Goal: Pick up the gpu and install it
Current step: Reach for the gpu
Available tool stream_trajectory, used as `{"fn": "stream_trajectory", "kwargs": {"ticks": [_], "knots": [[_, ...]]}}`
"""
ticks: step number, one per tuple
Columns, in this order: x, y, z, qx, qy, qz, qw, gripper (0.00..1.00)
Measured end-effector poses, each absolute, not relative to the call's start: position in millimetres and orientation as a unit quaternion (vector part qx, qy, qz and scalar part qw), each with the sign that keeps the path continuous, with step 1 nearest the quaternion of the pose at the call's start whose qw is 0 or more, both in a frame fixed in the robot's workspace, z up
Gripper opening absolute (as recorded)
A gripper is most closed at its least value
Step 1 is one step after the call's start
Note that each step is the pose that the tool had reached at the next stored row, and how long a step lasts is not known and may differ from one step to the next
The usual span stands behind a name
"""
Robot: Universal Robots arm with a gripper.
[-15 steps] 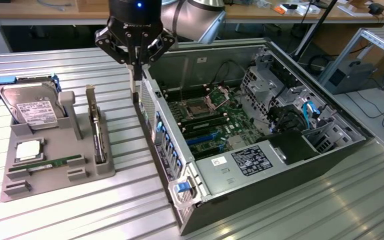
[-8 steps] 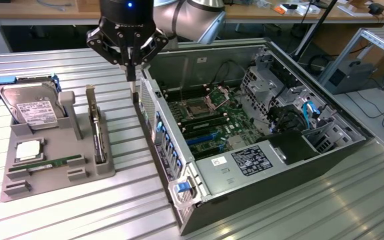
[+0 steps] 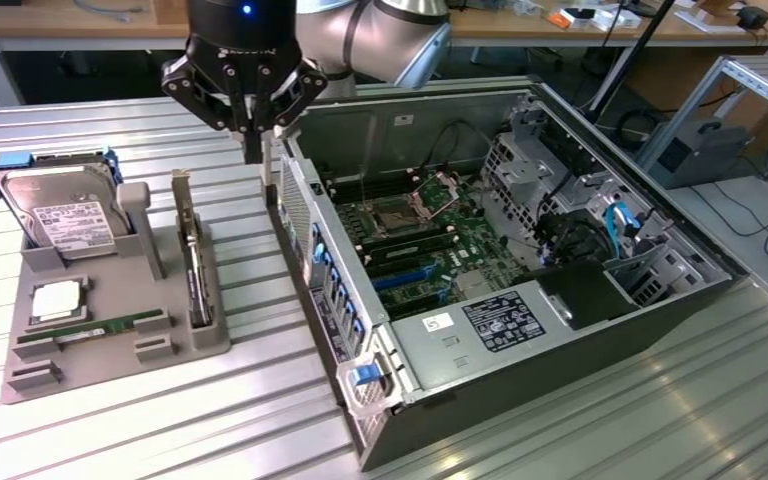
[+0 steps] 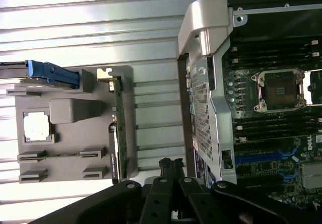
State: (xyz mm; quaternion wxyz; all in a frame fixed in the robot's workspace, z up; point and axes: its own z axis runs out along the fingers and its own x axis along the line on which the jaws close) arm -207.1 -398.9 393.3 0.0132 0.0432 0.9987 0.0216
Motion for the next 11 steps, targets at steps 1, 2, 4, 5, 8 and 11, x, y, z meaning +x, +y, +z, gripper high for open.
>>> {"fn": "stream_trajectory", "kwargs": {"ticks": [1, 2, 4, 5, 8, 11], "knots": [[-208.0, -398.9, 393.3, 0.043, 0.999, 0.022, 0.013, 0.11], [-208.9, -398.9, 393.3, 0.043, 0.999, 0.022, 0.013, 0.11], [-210.2, -398.9, 393.3, 0.043, 0.999, 0.022, 0.013, 0.11], [-210.8, -398.9, 393.3, 0.043, 0.999, 0.022, 0.013, 0.11], [-212.7, -398.9, 393.3, 0.043, 0.999, 0.022, 0.013, 0.11], [-215.2, -398.9, 393.3, 0.043, 0.999, 0.022, 0.013, 0.11]]}}
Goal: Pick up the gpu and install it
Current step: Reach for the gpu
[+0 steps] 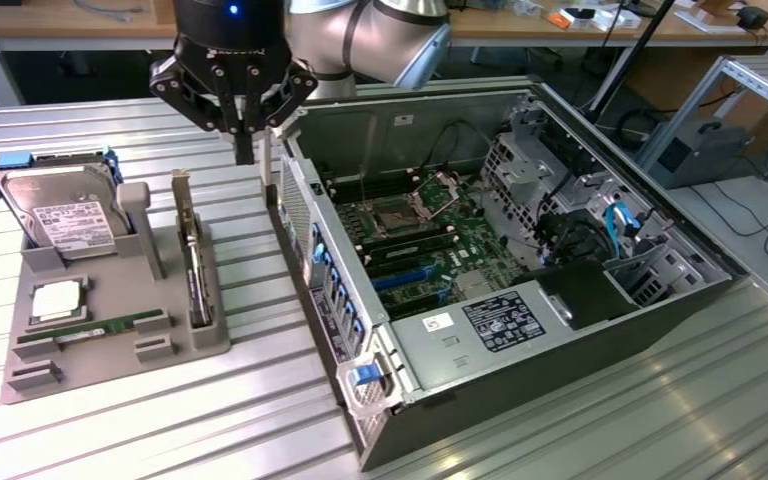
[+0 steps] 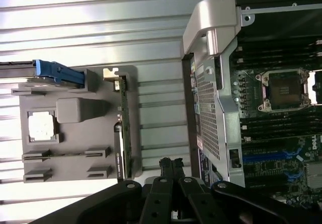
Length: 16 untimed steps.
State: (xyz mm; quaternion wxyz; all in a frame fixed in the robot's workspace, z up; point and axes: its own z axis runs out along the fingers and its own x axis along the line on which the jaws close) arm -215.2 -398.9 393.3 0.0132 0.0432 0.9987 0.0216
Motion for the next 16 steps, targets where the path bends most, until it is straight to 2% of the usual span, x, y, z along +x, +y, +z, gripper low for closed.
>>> {"fn": "stream_trajectory", "kwargs": {"ticks": [16], "knots": [[-226.5, -398.9, 393.3, 0.043, 0.999, 0.022, 0.013, 0.11]]}}
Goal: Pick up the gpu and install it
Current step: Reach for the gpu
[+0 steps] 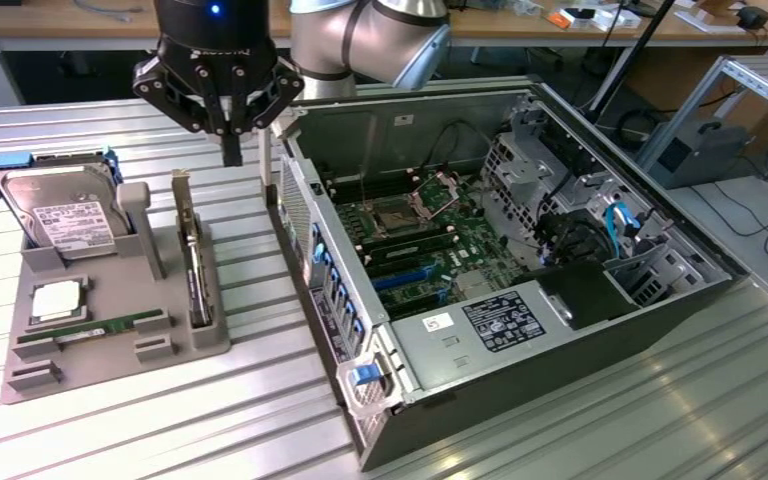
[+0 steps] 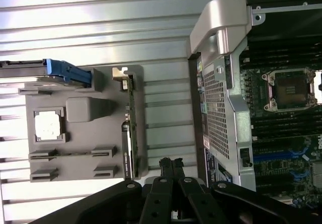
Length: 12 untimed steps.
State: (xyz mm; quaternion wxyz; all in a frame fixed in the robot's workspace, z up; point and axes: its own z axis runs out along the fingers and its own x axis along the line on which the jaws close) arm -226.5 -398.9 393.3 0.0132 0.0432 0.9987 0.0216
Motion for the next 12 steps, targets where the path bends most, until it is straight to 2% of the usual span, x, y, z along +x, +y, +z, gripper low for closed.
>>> {"fn": "stream_trajectory", "kwargs": {"ticks": [12], "knots": [[-233.7, -398.9, 393.3, 0.043, 0.999, 0.022, 0.013, 0.11]]}}
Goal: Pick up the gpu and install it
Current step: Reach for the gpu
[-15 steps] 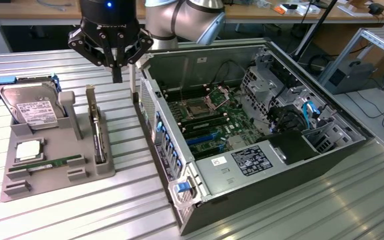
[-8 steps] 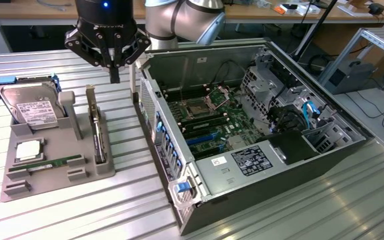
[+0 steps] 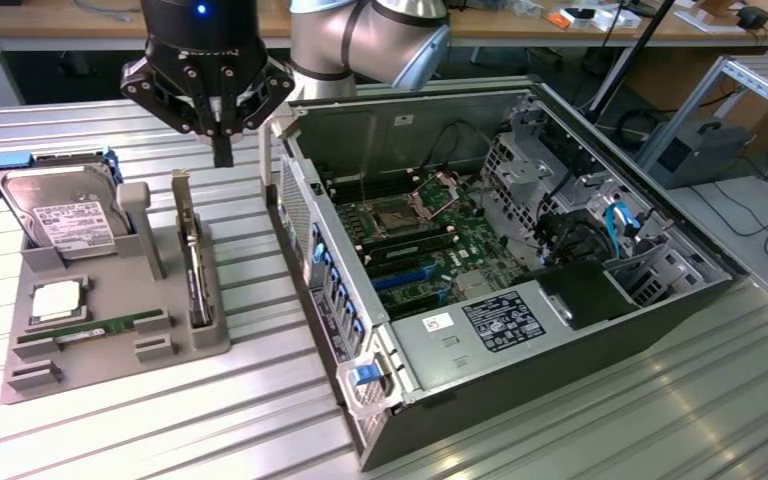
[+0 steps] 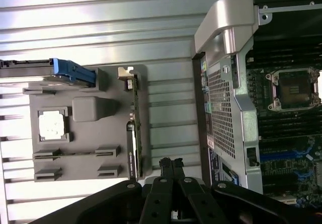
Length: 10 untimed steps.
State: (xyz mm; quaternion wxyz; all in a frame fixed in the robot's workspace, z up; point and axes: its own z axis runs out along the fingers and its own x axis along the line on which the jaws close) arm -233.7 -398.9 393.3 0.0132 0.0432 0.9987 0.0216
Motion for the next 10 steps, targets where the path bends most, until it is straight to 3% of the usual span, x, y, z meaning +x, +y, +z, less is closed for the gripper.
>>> {"fn": "stream_trajectory", "kwargs": {"ticks": [10], "knots": [[-241.9, -398.9, 393.3, 0.043, 0.999, 0.022, 0.013, 0.11]]}}
